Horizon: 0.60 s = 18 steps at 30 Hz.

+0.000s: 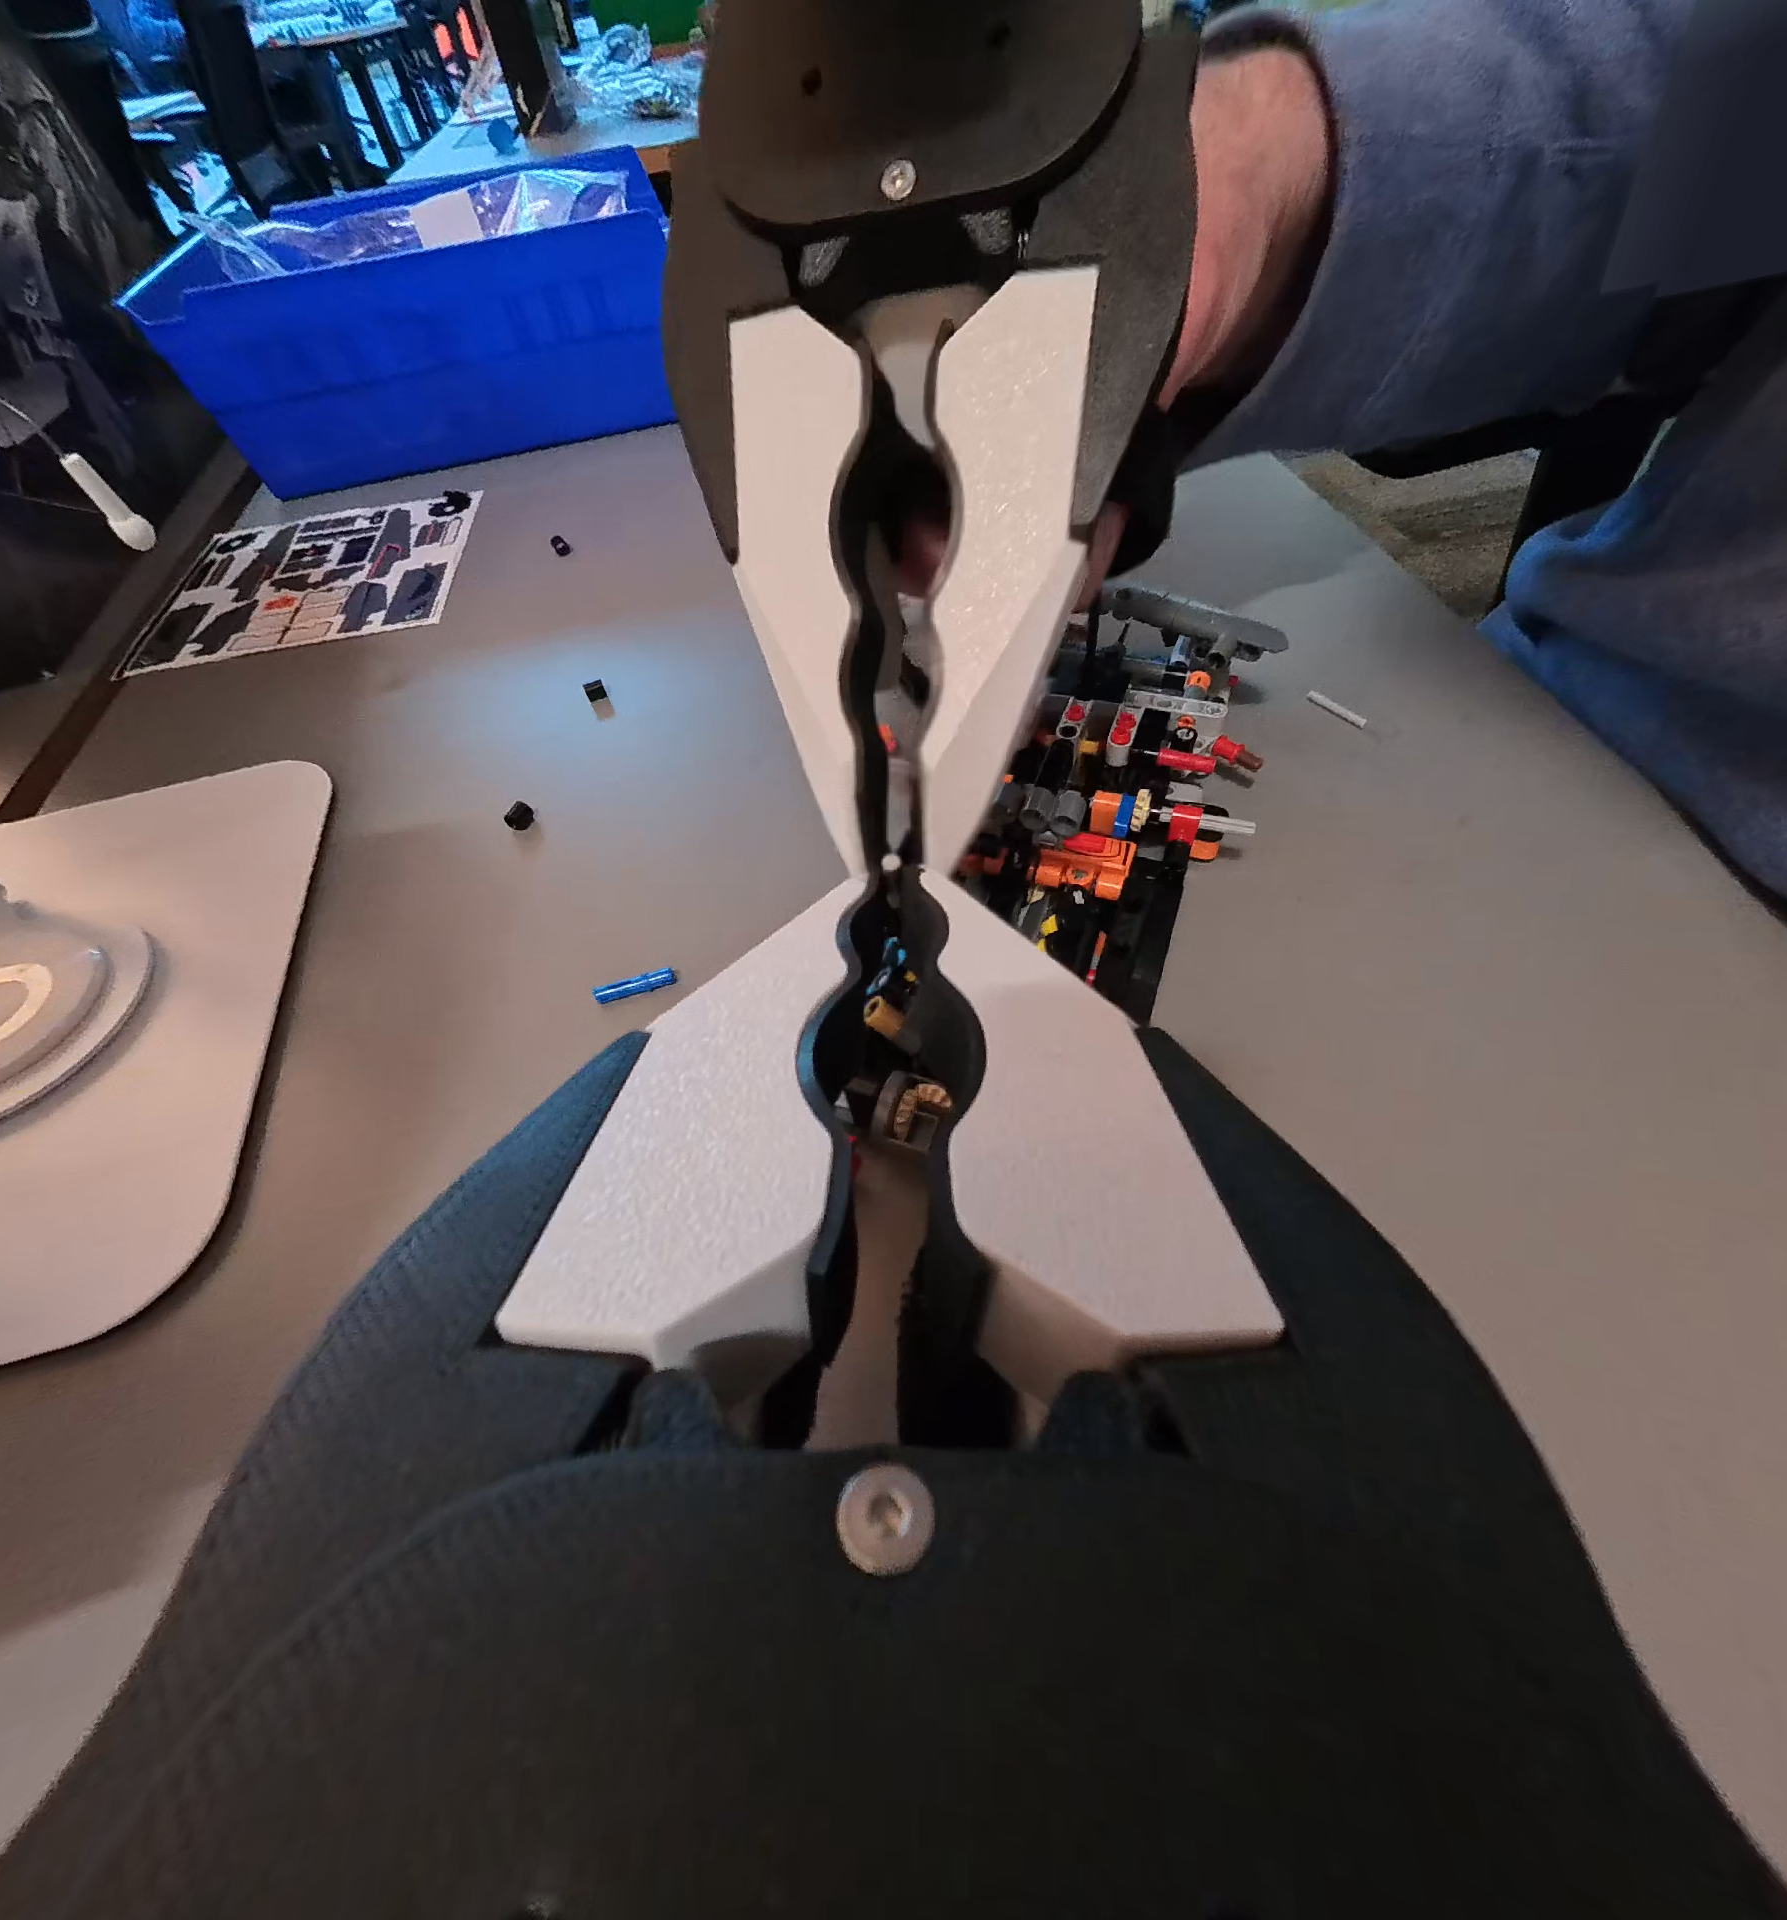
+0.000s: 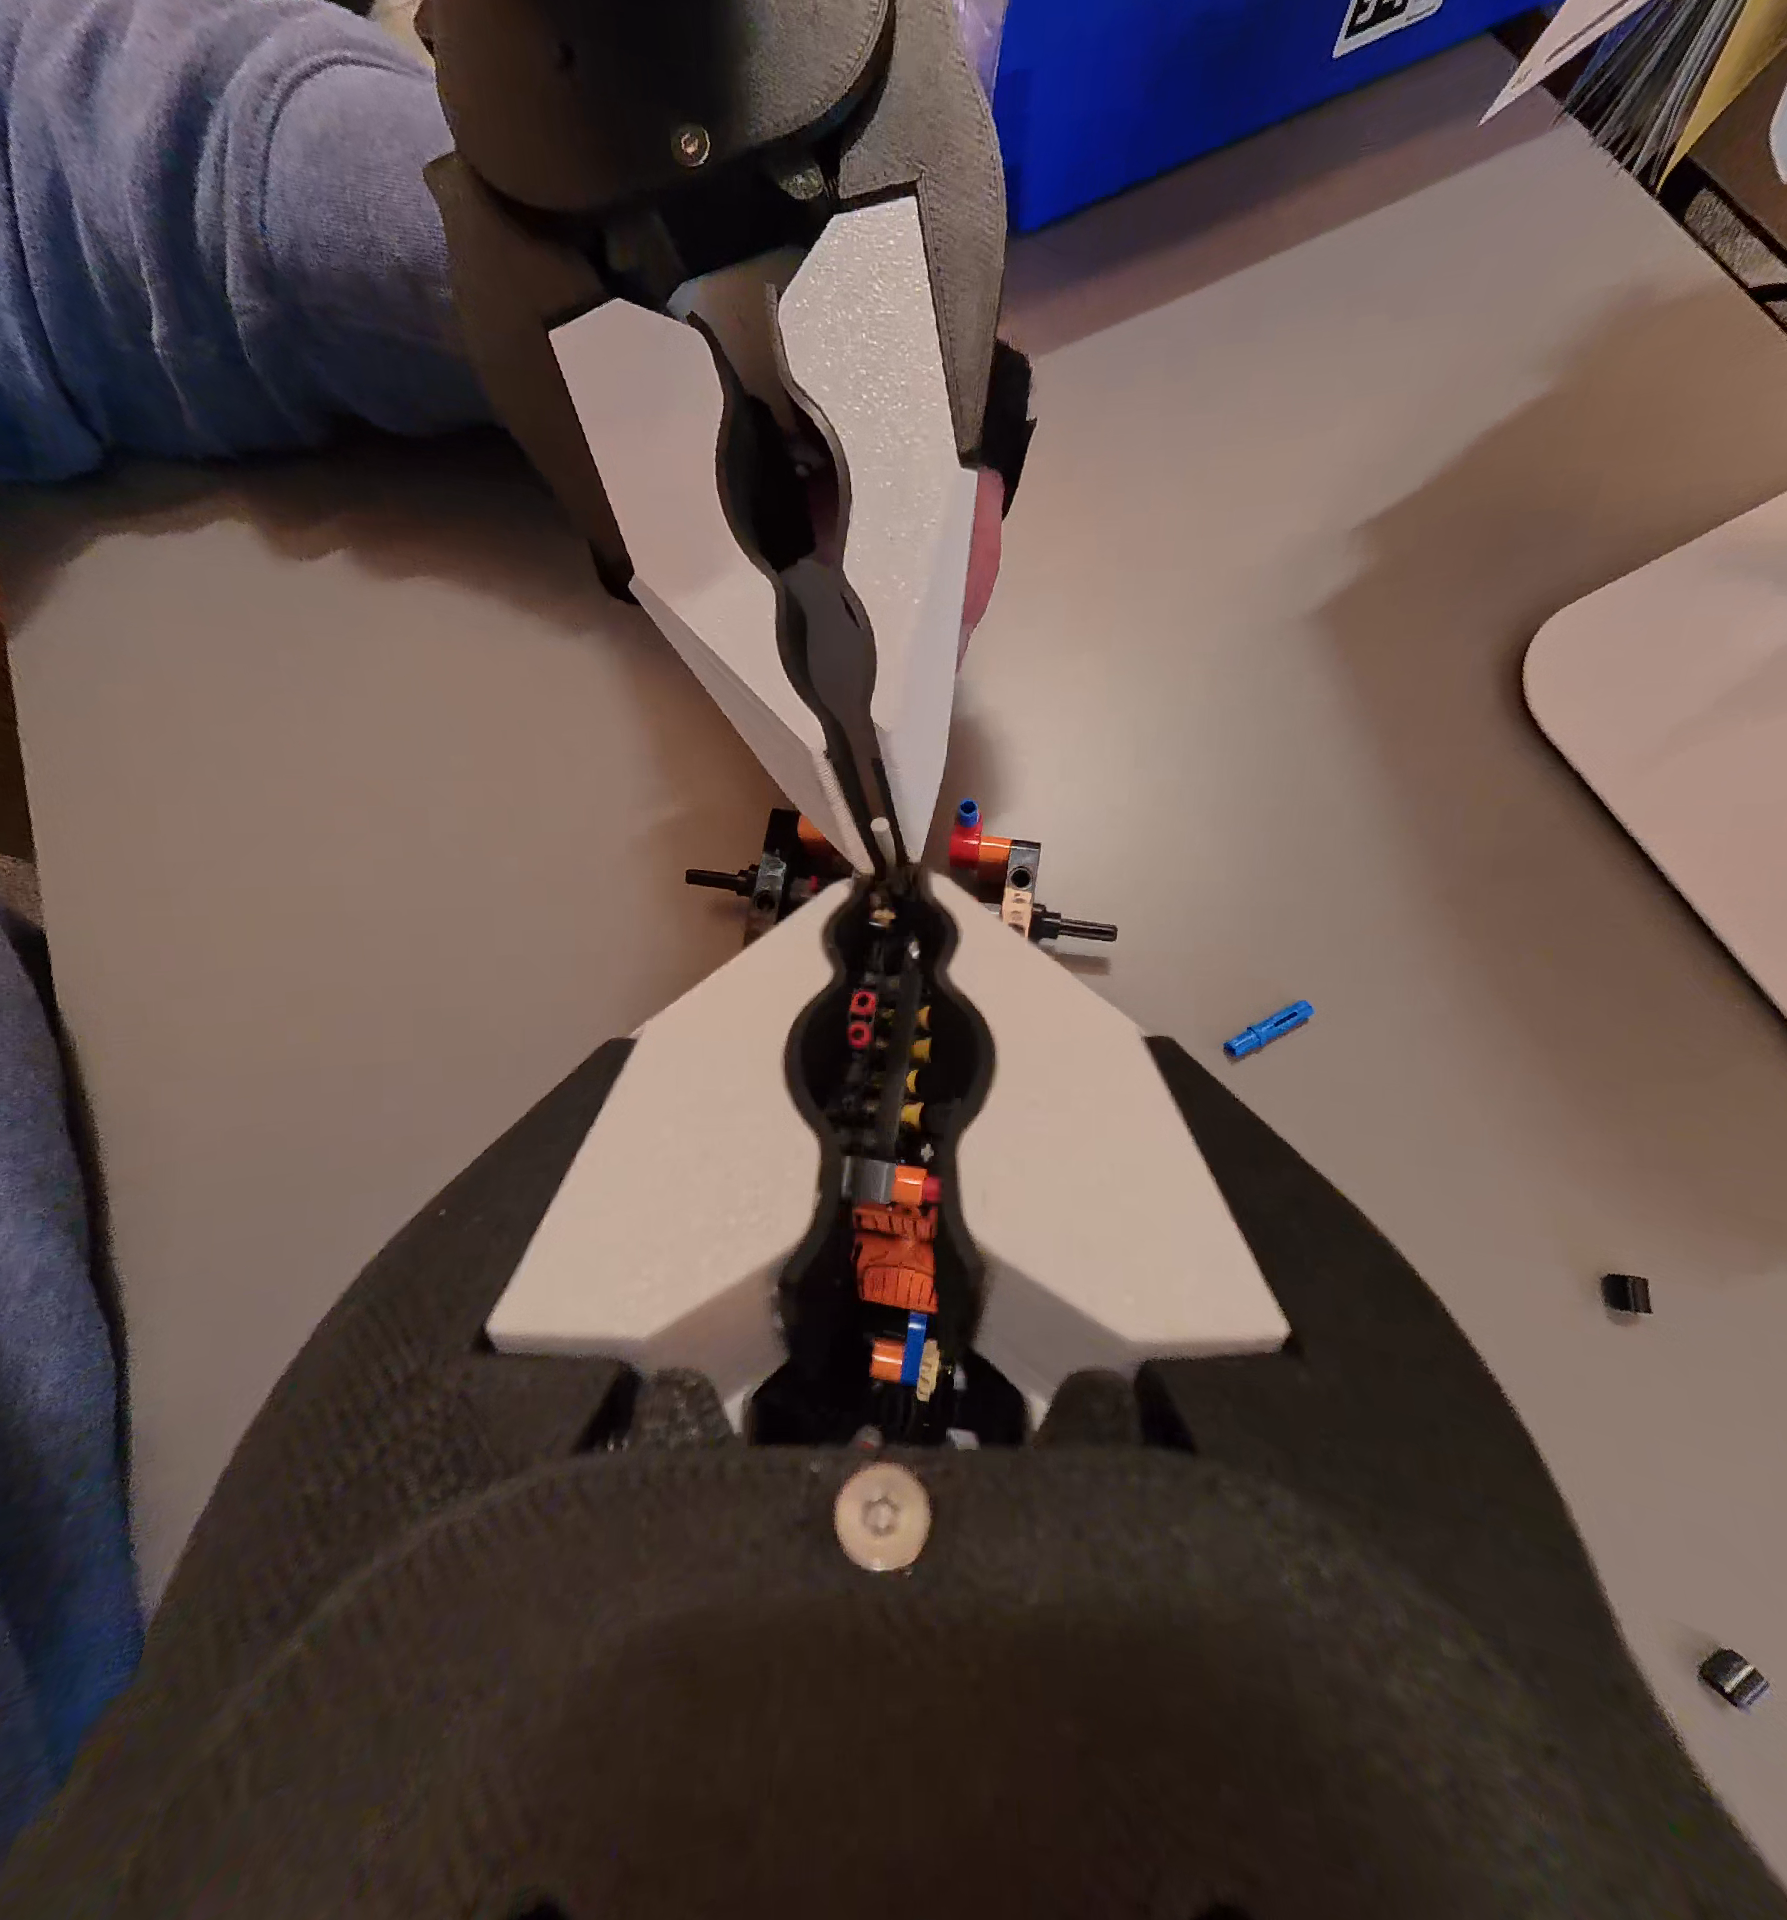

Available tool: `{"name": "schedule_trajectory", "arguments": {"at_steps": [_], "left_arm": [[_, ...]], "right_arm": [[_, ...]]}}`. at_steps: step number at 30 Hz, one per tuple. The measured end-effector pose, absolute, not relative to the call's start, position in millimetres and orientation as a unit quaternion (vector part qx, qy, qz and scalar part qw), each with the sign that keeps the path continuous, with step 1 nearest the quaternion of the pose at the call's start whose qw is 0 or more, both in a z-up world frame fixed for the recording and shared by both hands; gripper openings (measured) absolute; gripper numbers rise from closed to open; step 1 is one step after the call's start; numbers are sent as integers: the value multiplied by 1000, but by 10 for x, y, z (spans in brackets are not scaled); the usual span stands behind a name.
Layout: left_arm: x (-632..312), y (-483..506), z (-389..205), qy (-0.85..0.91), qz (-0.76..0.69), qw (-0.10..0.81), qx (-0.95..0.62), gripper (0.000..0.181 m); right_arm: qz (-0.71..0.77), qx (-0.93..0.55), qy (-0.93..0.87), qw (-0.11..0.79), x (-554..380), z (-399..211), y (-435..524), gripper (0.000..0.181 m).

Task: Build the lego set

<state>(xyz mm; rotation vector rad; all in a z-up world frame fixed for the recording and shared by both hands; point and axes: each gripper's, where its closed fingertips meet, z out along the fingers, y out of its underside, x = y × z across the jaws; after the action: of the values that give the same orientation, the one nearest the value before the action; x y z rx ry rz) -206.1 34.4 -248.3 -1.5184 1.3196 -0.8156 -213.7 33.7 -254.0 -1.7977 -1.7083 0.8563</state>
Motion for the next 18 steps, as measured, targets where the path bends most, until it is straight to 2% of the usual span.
{"name": "schedule_trajectory", "arguments": {"at_steps": [1,12,18], "left_arm": [[-2065,346,-2488,540,-329,465,-620,0],[-2058,282,-2525,581,-294,446,-614,0],[-2054,271,-2528,587,-290,447,-610,0]], "right_arm": [[314,-664,-631,250,-2125,-2540,333,11],[178,-625,-726,227,-2048,-2638,368,8],[158,-611,-752,189,-2033,-2702,346,8]]}}
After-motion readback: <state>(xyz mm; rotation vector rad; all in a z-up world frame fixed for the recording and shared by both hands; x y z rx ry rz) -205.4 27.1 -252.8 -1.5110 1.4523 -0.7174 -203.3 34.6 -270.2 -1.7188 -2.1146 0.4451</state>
